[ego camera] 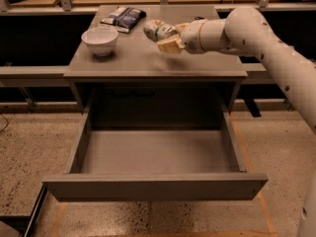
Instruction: Place 7up can into top drawer
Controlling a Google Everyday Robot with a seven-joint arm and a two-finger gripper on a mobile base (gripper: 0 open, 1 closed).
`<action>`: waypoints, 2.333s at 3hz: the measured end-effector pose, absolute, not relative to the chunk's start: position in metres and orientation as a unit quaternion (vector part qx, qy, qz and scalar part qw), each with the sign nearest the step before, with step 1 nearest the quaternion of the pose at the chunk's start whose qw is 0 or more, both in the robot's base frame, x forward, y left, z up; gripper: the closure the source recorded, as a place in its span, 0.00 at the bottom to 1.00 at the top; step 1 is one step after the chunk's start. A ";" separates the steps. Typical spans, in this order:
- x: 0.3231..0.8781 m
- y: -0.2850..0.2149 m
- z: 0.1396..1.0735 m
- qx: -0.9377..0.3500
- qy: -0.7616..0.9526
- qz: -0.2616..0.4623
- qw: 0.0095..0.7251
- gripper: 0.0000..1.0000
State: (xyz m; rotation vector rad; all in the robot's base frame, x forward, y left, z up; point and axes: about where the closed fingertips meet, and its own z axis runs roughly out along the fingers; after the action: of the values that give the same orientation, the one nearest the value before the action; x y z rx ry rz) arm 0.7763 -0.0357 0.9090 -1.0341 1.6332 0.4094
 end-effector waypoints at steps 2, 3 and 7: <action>0.656 -0.082 0.896 -0.517 0.714 0.188 0.433 1.00; 0.594 -0.107 0.885 -0.536 0.721 0.226 0.376 1.00; 0.574 -0.103 0.850 -0.530 0.735 0.253 0.340 1.00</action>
Offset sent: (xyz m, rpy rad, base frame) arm -0.1986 -0.0849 -0.0221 -0.2742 0.3070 0.2173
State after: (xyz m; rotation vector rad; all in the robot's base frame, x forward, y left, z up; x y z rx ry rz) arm 0.5736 -0.1026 0.8500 -1.3789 1.9124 0.6585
